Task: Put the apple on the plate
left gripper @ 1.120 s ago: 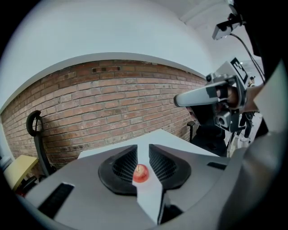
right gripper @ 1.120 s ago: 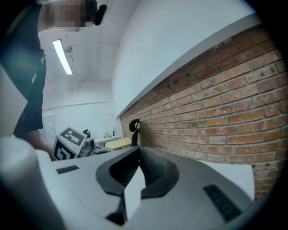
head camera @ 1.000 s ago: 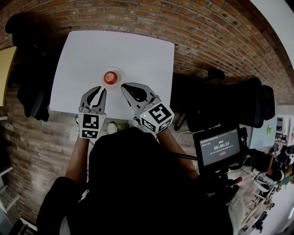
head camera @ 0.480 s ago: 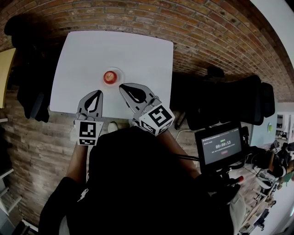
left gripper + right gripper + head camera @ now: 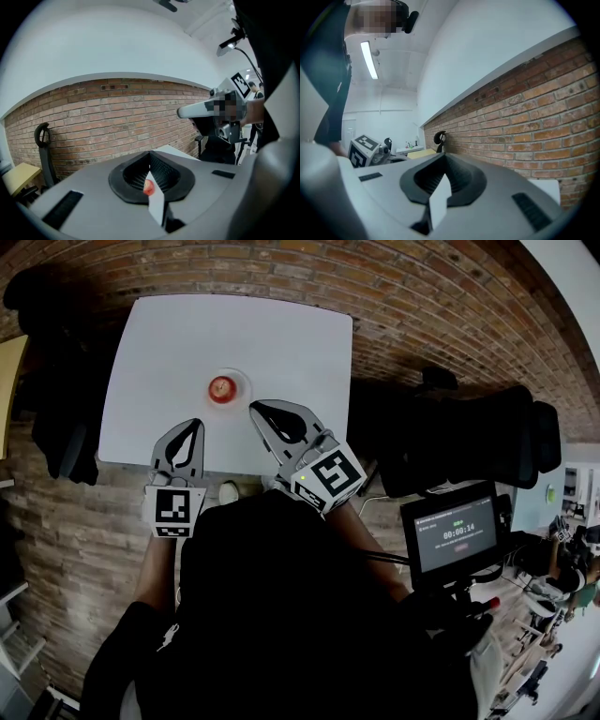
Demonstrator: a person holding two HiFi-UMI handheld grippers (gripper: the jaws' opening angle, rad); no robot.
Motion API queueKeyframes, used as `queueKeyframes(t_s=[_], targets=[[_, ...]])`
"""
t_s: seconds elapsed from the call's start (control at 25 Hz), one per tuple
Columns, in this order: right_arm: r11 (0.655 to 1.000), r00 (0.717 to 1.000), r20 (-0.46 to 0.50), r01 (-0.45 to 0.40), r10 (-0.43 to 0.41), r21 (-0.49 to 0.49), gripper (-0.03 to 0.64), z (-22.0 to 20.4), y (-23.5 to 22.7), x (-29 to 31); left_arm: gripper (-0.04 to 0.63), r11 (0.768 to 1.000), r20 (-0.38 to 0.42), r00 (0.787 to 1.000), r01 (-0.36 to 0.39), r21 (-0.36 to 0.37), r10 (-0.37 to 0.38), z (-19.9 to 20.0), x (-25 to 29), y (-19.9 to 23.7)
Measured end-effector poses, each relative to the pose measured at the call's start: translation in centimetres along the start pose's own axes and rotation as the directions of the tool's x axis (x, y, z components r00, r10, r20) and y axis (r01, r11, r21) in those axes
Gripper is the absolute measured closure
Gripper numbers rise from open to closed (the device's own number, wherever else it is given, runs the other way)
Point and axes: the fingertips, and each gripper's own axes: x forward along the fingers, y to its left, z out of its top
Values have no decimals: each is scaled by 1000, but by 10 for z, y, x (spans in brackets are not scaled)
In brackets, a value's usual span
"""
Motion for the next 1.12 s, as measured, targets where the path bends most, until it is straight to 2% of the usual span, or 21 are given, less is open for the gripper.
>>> queueKeyframes(t_s=[0.56,1.12], targets=[[1000,1000,-15,24,-25,-2,614,-7,-5,-3,588,999,-34,999,-39,-2,39,-15,-4,16],[999,999,-32,37,-37,8,614,-13,-7,-7,588,999,-58,997,-41,-6,41,-23,-2,15]])
